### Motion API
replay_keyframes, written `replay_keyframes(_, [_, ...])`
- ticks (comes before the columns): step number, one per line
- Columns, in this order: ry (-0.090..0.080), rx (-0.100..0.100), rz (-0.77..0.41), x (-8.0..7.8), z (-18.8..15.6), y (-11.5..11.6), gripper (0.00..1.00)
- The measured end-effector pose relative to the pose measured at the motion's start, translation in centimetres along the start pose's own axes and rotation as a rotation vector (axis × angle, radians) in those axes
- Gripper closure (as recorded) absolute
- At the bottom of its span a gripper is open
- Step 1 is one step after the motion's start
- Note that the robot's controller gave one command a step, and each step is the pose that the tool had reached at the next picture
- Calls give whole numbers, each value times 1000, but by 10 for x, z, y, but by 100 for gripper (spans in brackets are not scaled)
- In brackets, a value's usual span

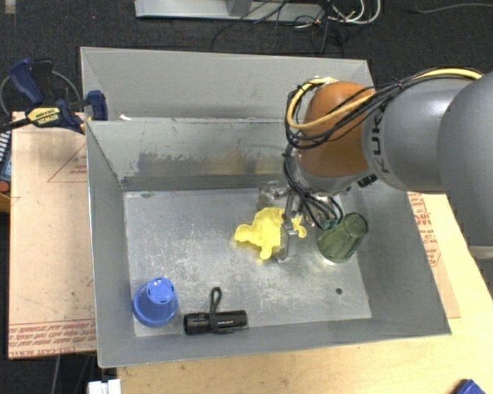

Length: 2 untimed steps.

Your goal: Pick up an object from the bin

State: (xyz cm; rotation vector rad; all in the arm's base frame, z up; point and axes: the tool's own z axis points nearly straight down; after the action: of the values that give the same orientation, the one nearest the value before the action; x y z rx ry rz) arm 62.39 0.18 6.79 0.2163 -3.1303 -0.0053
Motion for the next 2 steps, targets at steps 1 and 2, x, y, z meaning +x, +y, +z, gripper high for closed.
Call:
replay_keyframes(1, [-14, 2, -50, 10, -2, 6, 0])
replay_keyframes(2, [-4, -2, 0, -1, -1, 1, 100])
